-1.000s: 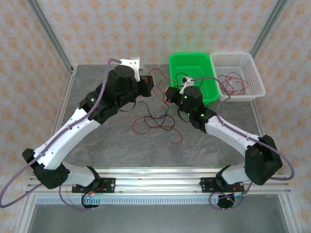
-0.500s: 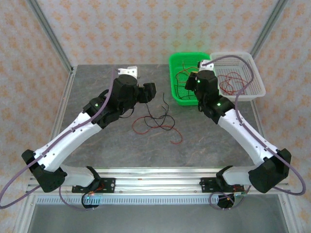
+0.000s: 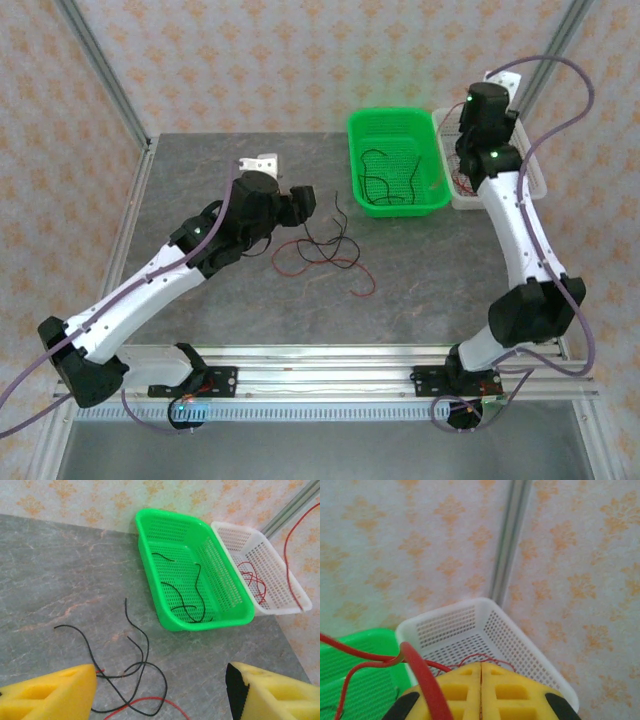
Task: Untangle the cables
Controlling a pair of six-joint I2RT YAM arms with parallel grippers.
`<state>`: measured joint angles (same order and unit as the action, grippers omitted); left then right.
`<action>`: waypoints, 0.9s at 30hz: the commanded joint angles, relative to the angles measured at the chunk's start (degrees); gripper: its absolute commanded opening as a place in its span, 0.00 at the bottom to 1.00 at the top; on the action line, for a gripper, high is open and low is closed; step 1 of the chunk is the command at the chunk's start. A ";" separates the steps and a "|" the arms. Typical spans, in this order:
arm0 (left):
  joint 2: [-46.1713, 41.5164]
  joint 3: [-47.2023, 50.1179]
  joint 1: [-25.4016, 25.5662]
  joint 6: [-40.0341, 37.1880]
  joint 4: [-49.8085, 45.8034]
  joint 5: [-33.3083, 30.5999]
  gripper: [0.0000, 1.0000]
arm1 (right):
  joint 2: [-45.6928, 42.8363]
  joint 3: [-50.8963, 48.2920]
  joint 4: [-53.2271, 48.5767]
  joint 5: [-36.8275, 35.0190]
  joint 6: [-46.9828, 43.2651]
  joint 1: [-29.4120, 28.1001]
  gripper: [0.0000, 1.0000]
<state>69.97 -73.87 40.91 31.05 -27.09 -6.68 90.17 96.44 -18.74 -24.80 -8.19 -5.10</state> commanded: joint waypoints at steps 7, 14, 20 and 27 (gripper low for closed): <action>-3.88 6.93 0.50 4.75 2.77 -1.14 0.70 | 15.64 14.70 -2.42 5.41 5.05 7.21 0.00; -5.19 10.94 0.60 7.55 2.26 -1.66 0.70 | 28.21 21.92 -3.51 6.00 8.54 12.48 0.00; -6.43 13.78 0.62 9.70 1.90 -1.62 0.70 | 37.39 25.17 -5.77 7.43 10.16 14.64 0.00; -6.71 14.94 0.75 12.26 -0.63 -3.30 0.69 | 48.24 35.45 -17.60 10.57 12.88 14.74 0.00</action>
<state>64.18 -59.70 41.28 41.19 -26.15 -7.66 135.74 125.64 -28.88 -15.40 2.59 9.91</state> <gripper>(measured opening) 0.695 0.074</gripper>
